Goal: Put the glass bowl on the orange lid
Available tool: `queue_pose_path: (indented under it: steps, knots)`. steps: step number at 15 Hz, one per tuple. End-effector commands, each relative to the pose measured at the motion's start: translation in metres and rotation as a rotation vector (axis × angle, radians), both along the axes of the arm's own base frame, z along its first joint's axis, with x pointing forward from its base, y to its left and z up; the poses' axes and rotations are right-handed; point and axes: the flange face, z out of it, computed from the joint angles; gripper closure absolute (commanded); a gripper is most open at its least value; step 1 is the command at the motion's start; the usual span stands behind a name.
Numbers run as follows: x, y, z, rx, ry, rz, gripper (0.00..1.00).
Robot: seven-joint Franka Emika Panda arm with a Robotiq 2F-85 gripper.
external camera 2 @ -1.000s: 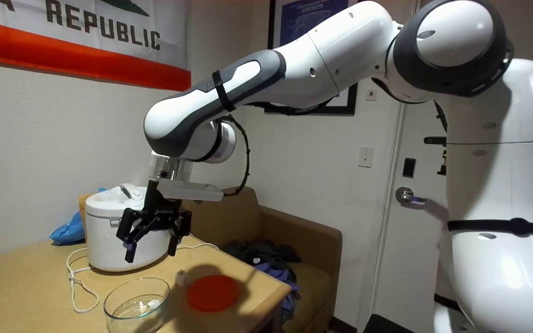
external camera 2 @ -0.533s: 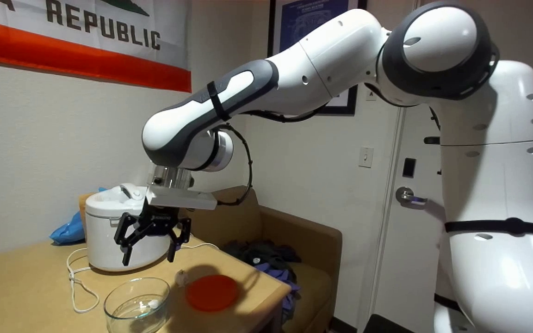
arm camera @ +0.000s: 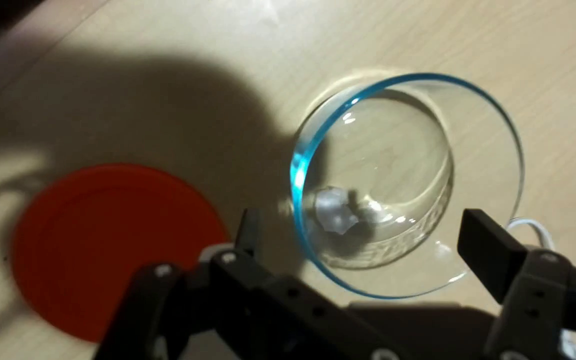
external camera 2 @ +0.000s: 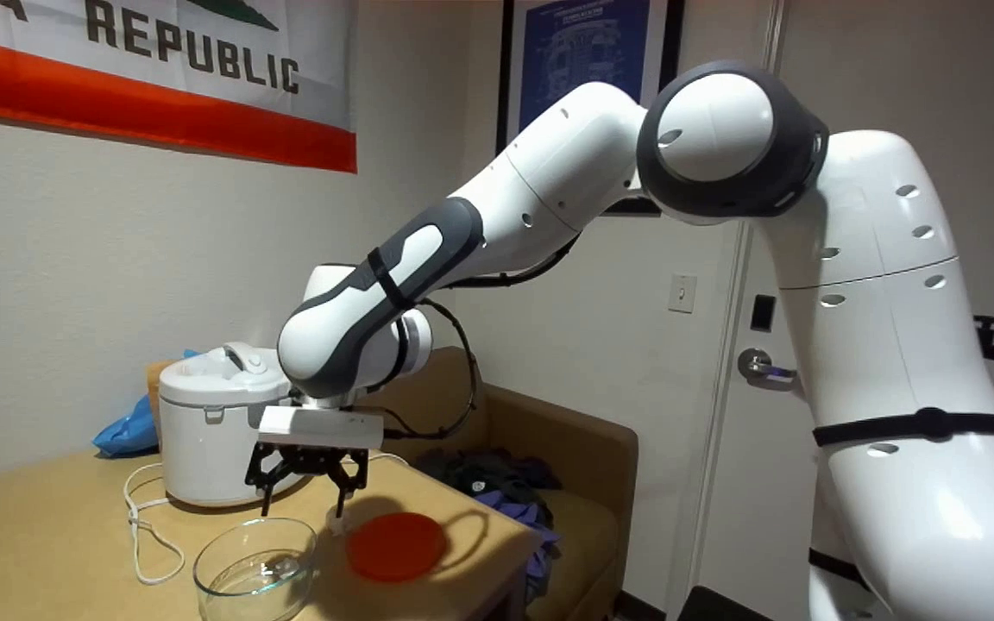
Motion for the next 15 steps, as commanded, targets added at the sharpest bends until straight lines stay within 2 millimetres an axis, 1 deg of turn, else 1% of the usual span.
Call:
queue_pose_path:
  steps: [1, 4, 9, 12, 13, 14, 15]
  knots:
    - [0.008, -0.007, -0.023, -0.025, 0.024, -0.133, 0.00]
    - [0.010, -0.004, -0.040, -0.019, 0.054, -0.178, 0.00]
    - [0.011, 0.008, -0.064, -0.030, 0.072, -0.199, 0.00]
    - [0.011, 0.011, -0.075, -0.029, 0.081, -0.211, 0.00]
    - [0.012, 0.011, -0.078, -0.029, 0.083, -0.209, 0.25]
    - [0.012, 0.010, -0.080, -0.030, 0.085, -0.208, 0.28]
    - [0.013, 0.010, -0.080, -0.029, 0.085, -0.209, 0.34]
